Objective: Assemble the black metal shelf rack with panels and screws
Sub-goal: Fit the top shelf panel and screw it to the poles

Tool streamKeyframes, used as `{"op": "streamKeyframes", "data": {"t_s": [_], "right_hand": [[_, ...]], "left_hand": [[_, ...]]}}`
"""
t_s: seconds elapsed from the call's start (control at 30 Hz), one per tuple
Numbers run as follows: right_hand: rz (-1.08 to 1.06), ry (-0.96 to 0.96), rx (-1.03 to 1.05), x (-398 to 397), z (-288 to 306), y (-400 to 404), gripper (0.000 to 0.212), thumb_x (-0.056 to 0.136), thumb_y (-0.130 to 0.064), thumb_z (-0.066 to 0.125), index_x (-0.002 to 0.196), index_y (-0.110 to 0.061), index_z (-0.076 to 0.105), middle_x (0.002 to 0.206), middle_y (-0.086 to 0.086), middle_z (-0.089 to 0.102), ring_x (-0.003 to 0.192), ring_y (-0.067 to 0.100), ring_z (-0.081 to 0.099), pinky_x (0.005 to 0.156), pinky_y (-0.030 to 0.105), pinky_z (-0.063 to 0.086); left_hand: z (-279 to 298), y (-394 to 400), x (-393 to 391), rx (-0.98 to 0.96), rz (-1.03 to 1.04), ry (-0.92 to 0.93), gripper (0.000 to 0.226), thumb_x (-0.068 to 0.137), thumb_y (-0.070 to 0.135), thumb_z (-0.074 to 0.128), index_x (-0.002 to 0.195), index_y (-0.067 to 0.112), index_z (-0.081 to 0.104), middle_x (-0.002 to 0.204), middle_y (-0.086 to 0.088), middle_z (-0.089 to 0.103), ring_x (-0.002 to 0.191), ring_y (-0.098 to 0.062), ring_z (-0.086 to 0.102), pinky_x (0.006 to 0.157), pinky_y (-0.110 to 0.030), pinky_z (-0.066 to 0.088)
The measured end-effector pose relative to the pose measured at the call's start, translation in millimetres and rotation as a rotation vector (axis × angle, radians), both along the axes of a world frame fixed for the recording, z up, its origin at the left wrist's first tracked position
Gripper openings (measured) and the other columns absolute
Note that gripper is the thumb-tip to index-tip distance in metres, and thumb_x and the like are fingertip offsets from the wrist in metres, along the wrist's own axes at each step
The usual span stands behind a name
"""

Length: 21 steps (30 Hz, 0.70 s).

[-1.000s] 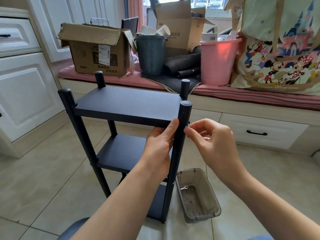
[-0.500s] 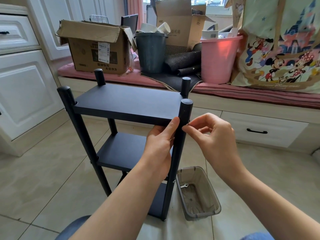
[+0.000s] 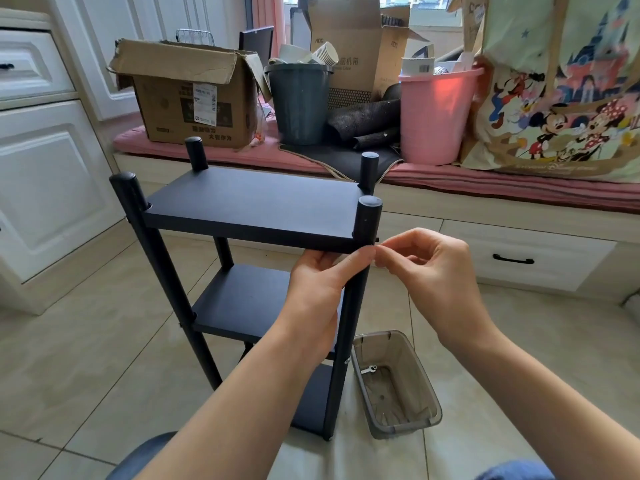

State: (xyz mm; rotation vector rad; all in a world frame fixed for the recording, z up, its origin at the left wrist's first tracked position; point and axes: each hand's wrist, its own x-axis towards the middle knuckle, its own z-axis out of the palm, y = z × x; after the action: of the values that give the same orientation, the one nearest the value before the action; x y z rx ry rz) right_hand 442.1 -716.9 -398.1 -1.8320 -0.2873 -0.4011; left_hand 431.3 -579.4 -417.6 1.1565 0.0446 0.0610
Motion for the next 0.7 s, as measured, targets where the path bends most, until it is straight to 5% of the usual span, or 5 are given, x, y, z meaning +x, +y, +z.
{"op": "streamKeyframes", "data": {"t_s": [0.17, 0.43, 0.7], "right_hand": [[0.076, -0.036, 0.035, 1, -1, -2, 0.008, 0.084, -0.012, 0.076, 0.081, -0.019, 0.076, 0.075, -0.006, 0.075, 0.072, 0.008, 0.071, 0.069, 0.017, 0.054], [0.078, 0.038, -0.016, 10, -4, -19, 0.027, 0.092, -0.001, 0.063, 0.091, -0.024, 0.077, 0.080, -0.011, 0.076, 0.074, 0.002, 0.069, 0.071, 0.012, 0.051], [0.031, 0.327, -0.140, 41, -76, -69, 0.023, 0.092, -0.001, 0.060, 0.090, -0.018, 0.076, 0.081, -0.003, 0.076, 0.080, 0.010, 0.071, 0.071, 0.020, 0.050]], "left_hand": [[-2, -3, 2, 0.073, 0.062, -0.033, 0.058, 0.057, 0.035, 0.083, 0.110, 0.013, 0.072, 0.105, -0.003, 0.077, 0.104, -0.021, 0.072, 0.097, -0.035, 0.052], [-7, -9, 3, 0.125, 0.175, -0.081, 0.041, 0.060, 0.038, 0.082, 0.096, 0.021, 0.073, 0.090, 0.006, 0.078, 0.087, -0.006, 0.074, 0.067, -0.008, 0.051], [-6, -25, 4, 0.132, 0.294, -0.130, 0.042, 0.069, 0.033, 0.081, 0.104, 0.017, 0.064, 0.082, 0.011, 0.077, 0.080, 0.000, 0.072, 0.060, -0.002, 0.047]]}}
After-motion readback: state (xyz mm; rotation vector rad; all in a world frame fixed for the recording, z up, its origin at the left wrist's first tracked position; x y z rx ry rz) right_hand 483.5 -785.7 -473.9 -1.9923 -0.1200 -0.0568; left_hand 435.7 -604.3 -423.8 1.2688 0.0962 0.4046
